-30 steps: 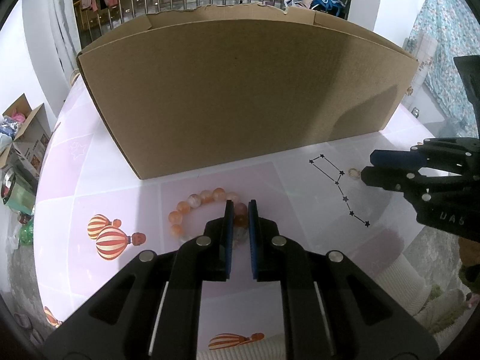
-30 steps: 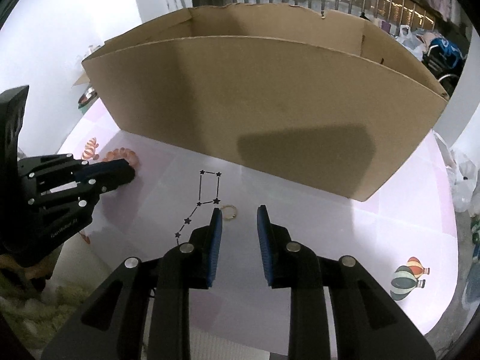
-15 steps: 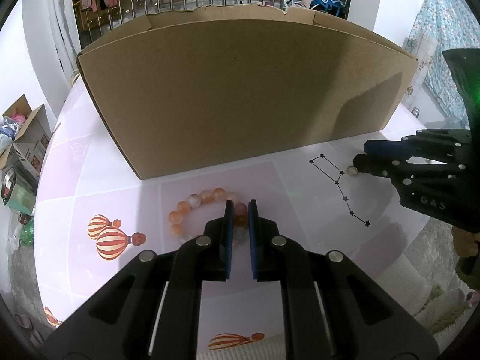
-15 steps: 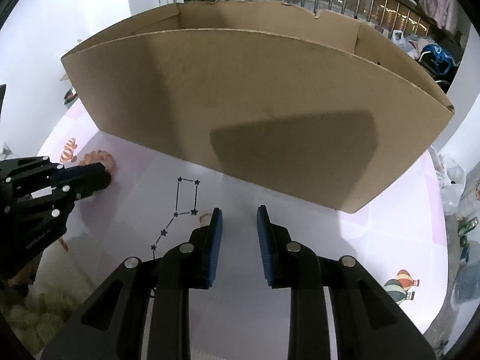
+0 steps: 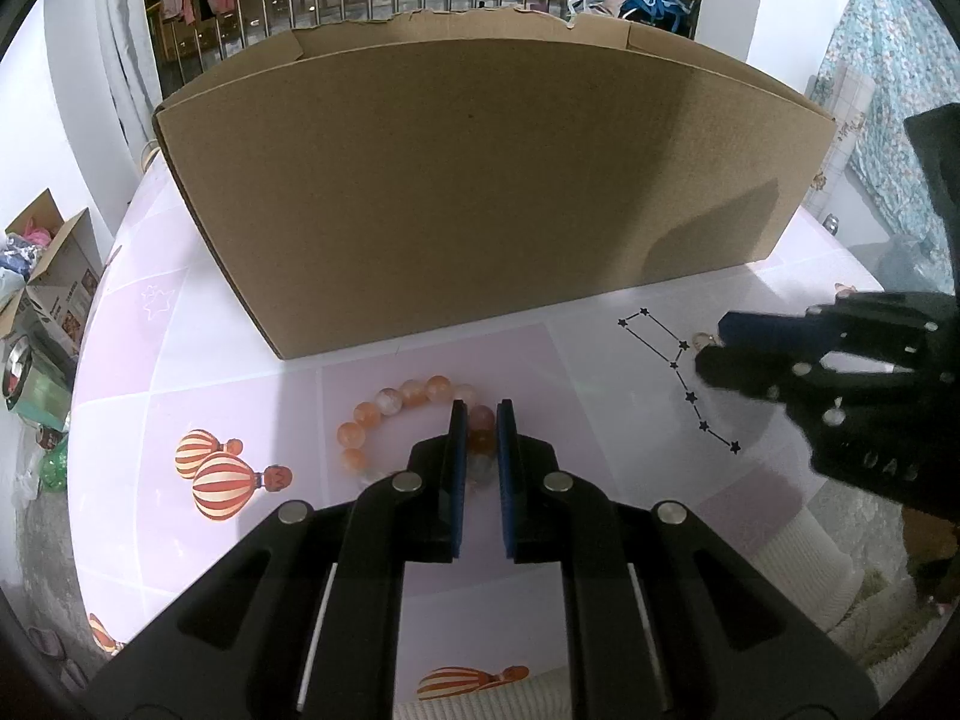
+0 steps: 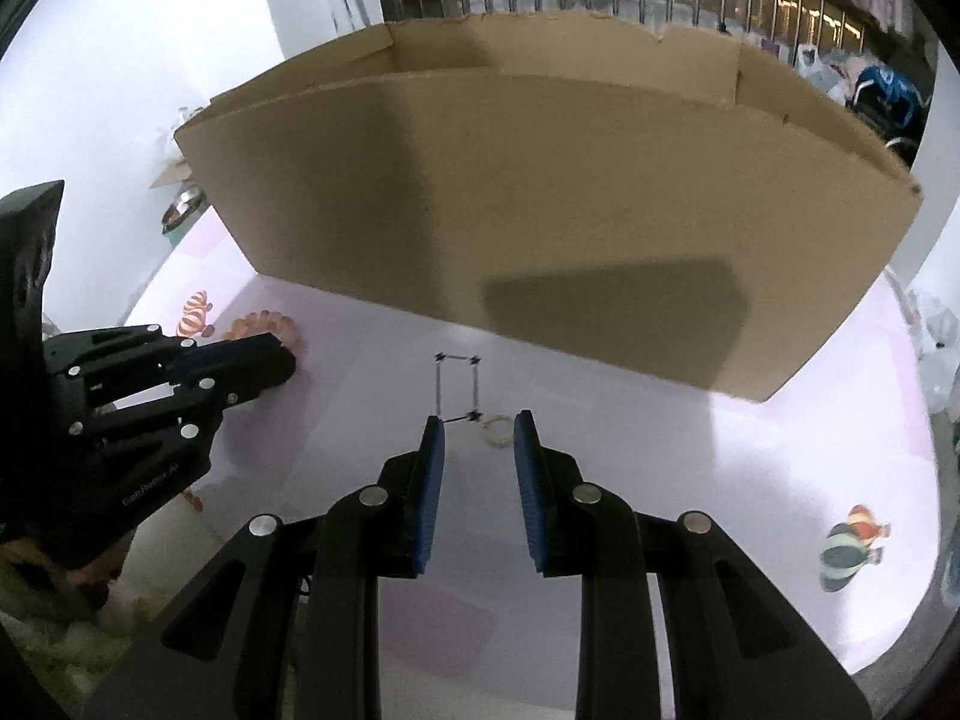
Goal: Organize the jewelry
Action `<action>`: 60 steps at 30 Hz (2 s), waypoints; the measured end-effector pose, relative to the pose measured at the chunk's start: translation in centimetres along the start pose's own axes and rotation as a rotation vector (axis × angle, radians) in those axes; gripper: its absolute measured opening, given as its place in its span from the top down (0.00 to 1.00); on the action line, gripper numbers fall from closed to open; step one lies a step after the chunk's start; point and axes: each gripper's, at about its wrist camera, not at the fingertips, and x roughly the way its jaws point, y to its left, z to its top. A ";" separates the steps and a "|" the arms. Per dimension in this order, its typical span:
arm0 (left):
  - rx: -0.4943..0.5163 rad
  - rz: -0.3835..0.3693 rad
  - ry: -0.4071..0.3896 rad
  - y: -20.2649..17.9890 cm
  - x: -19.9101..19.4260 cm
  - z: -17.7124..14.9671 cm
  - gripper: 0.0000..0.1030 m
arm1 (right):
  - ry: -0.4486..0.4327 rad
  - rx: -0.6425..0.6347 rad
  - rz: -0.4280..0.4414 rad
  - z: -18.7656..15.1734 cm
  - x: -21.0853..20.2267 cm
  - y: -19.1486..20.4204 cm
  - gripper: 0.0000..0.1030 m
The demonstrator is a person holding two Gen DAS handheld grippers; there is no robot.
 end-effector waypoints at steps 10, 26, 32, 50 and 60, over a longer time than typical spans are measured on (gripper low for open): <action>0.001 0.002 0.001 0.2 -0.1 0.0 0.92 | -0.030 0.017 -0.040 0.0 0.0 -0.1 0.77; 0.006 0.006 0.000 0.2 -0.1 0.0 0.92 | -0.087 -0.006 -0.093 -0.6 0.6 1.0 0.88; 0.006 0.007 0.000 0.2 -0.1 0.0 0.92 | -0.087 0.010 -0.079 -0.6 0.4 0.8 0.88; -0.006 0.048 0.040 -0.4 0.1 0.8 0.92 | -0.124 0.030 -0.084 -0.1 -1.0 0.0 0.88; -0.015 0.097 0.075 -1.6 0.0 2.1 0.92 | -0.162 0.036 -0.084 -0.3 -2.2 0.2 0.88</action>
